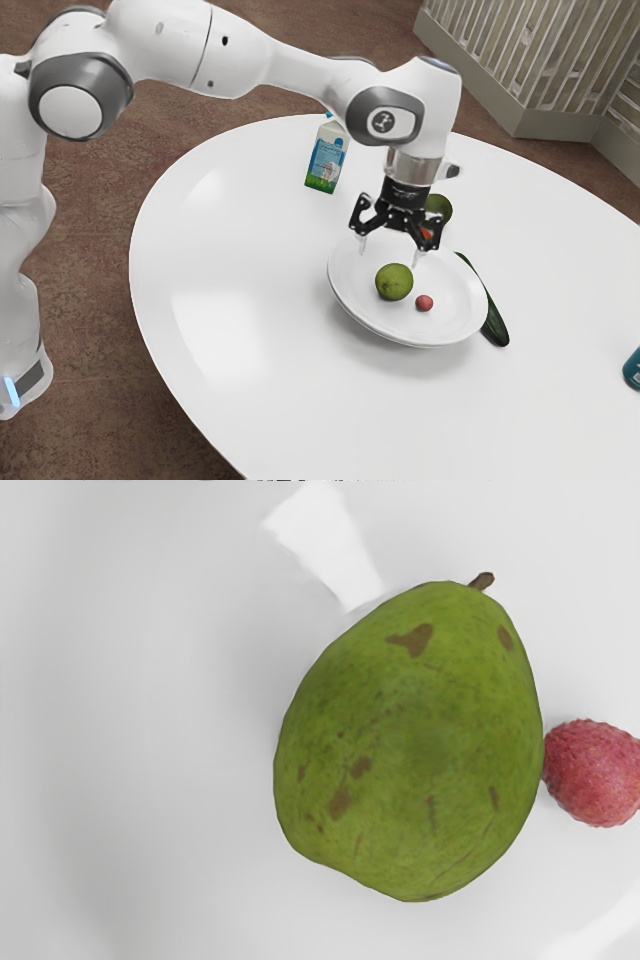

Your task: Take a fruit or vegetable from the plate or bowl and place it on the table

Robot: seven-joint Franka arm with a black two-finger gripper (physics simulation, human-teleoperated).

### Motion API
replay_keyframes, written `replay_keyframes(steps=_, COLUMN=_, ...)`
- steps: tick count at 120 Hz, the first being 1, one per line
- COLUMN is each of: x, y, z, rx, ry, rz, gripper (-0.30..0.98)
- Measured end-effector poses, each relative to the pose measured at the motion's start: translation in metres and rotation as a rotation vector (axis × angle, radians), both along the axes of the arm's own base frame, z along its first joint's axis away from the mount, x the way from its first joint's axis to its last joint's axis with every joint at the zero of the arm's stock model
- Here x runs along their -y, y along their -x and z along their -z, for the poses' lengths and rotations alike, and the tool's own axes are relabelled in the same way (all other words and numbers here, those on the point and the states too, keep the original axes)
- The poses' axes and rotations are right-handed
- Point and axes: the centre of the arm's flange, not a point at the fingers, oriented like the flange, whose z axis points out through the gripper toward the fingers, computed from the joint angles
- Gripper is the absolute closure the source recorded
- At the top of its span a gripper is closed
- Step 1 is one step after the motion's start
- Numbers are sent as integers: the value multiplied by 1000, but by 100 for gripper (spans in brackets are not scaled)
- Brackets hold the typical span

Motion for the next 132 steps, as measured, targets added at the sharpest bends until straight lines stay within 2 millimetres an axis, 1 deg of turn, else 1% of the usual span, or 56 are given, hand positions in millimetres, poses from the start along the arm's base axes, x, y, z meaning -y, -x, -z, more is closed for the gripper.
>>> replay_keyframes(steps=9, x=-6, y=-4, z=3, rx=2, ry=-3, rz=-15, gripper=0)
replay_keyframes(steps=25, x=-42, y=-18, z=2, rx=20, ry=-12, rz=-76, gripper=0)
replay_keyframes(steps=32, x=-48, y=-23, z=4, rx=22, ry=-16, rz=-84, gripper=0)
replay_keyframes(steps=36, x=-45, y=-25, z=8, rx=18, ry=-18, rz=-79, gripper=0)
replay_keyframes(steps=45, x=-26, y=-26, z=10, rx=17, ry=-14, rz=-48, gripper=0)
replay_keyframes(steps=51, x=-20, y=-26, z=11, rx=19, ry=-13, rz=-38, gripper=0)
replay_keyframes(steps=64, x=-20, y=-26, z=14, rx=20, ry=-15, rz=-24, gripper=1)
replay_keyframes(steps=81, x=-11, y=-24, z=15, rx=35, ry=-56, rz=82, gripper=1)
replay_keyframes(steps=97, x=-13, y=-24, z=17, rx=44, ry=-71, rz=147, gripper=0)
replay_keyframes(steps=122, x=-13, y=-23, z=33, rx=42, ry=-74, rz=216, gripper=0)
replay_keyframes(steps=132, x=-7, y=-24, z=37, rx=50, ry=-74, rz=246, gripper=0)
